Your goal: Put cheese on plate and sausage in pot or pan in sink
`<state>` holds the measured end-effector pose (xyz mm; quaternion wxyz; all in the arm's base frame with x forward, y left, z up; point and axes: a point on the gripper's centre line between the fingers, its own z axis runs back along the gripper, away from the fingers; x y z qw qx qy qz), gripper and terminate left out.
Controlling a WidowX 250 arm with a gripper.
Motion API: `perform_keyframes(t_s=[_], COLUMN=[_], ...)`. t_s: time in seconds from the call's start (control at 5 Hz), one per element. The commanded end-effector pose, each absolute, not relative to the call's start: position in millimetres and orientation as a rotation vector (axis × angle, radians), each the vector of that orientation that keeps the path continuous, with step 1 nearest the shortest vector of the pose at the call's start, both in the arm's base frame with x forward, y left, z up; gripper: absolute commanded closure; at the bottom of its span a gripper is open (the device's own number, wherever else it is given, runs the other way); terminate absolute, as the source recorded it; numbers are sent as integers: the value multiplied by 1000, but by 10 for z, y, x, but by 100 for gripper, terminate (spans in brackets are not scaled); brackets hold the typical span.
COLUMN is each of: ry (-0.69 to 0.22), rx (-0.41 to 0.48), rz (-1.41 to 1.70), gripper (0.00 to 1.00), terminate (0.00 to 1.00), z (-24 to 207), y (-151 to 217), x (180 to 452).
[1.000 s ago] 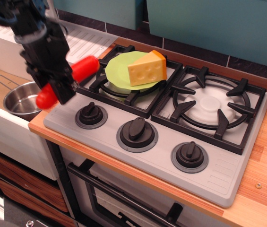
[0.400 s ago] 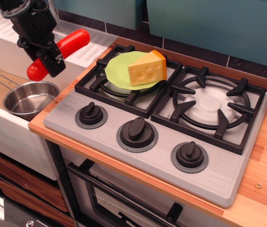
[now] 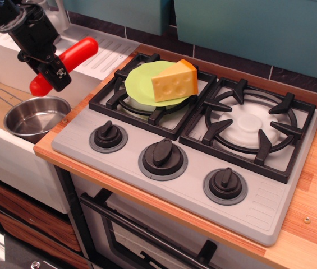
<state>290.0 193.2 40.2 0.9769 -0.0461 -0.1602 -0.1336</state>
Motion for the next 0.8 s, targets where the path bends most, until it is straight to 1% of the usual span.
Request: perform_keyframes(t_s=[0.0, 0.4, 0.6], ry=[-382, -414, -419], rx=[-54, -81, -92], rz=[-291, -290, -306], gripper=[100, 100, 0], terminate=[0, 0, 0], z=[439, 210, 149], y=[2129, 2172, 2169], x=[2937, 2877, 2839])
